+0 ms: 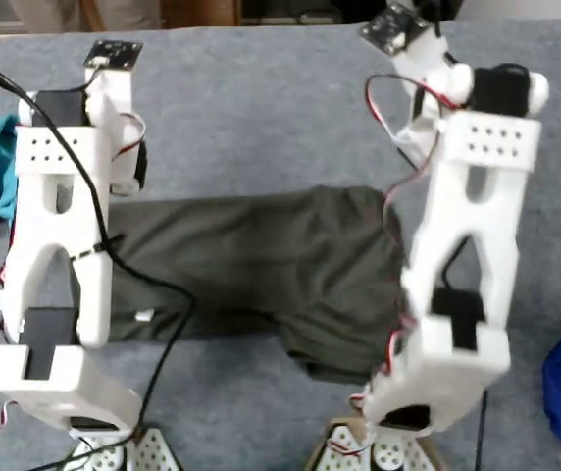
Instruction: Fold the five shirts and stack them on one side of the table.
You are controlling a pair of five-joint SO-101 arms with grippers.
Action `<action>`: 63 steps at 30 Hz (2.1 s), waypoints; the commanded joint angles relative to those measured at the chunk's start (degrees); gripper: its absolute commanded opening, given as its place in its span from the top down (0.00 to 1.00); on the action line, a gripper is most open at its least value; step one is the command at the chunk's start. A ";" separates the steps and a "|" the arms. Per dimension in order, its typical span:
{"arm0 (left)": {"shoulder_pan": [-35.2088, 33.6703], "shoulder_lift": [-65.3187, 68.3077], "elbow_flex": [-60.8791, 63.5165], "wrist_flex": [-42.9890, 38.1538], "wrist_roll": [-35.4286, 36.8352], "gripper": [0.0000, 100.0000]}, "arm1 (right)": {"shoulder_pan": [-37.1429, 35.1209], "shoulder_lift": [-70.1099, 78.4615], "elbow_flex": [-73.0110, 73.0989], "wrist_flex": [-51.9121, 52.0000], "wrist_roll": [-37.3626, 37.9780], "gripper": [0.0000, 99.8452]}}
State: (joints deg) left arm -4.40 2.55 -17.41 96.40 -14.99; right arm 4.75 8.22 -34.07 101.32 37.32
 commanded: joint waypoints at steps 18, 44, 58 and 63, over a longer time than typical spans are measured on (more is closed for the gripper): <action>-7.12 -34.42 53.98 -16.70 -0.70 0.98 | -6.29 -32.75 59.74 -15.82 4.57 0.99; -20.48 -75.74 69.27 -11.60 -5.45 0.98 | -9.54 -67.47 95.16 -6.42 48.35 0.77; -20.48 -75.74 69.10 -11.96 -5.45 0.98 | -9.71 -54.55 104.66 -19.25 50.37 0.78; -20.48 -75.74 69.27 -11.96 -5.45 0.98 | -9.71 -54.20 108.79 -24.09 50.37 0.83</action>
State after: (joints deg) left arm -24.70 -72.97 51.96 85.23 -20.09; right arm -4.22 -47.52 71.34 79.16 86.99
